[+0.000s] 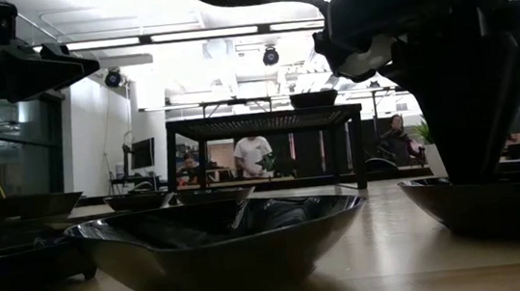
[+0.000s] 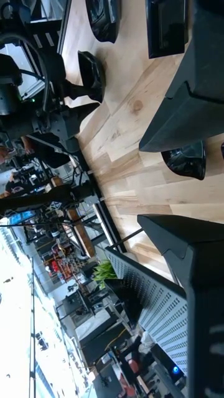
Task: Pick & Place Mini shaped plates
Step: Put the black leaf shaped plate on the shelf
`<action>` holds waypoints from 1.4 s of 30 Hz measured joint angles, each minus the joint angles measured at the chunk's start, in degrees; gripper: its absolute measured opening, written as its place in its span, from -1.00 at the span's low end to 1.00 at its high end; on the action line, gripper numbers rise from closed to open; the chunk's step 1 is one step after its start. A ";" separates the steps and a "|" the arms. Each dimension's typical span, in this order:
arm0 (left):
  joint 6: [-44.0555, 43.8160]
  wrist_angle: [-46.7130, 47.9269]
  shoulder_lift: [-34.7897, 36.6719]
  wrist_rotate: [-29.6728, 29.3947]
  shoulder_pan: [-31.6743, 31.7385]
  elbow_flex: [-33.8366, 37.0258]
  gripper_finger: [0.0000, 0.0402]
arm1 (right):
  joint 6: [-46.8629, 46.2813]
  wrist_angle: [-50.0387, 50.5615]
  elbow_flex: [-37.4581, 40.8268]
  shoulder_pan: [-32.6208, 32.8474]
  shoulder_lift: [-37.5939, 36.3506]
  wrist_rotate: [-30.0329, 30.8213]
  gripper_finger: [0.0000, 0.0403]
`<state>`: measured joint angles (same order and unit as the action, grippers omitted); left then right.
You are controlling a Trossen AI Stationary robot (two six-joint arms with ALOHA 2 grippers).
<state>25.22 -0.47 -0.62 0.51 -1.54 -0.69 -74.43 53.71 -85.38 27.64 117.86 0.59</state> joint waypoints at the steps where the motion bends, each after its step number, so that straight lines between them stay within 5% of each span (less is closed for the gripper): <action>1: 0.01 0.00 0.01 0.00 0.02 0.00 -0.15 | 0.00 0.00 0.00 0.00 0.00 0.01 -0.42; 18: 0.01 0.00 0.01 0.00 0.01 0.00 -0.15 | 1.20 0.66 -0.03 0.00 -0.05 0.27 -0.97; 42: 0.02 -0.02 0.01 -0.02 0.00 0.00 -0.15 | 1.70 1.62 -0.04 -3.70 -3.49 0.32 -1.00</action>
<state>25.23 -0.49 -0.61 0.50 -1.54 -0.69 -72.73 55.33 -85.43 23.94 114.38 0.91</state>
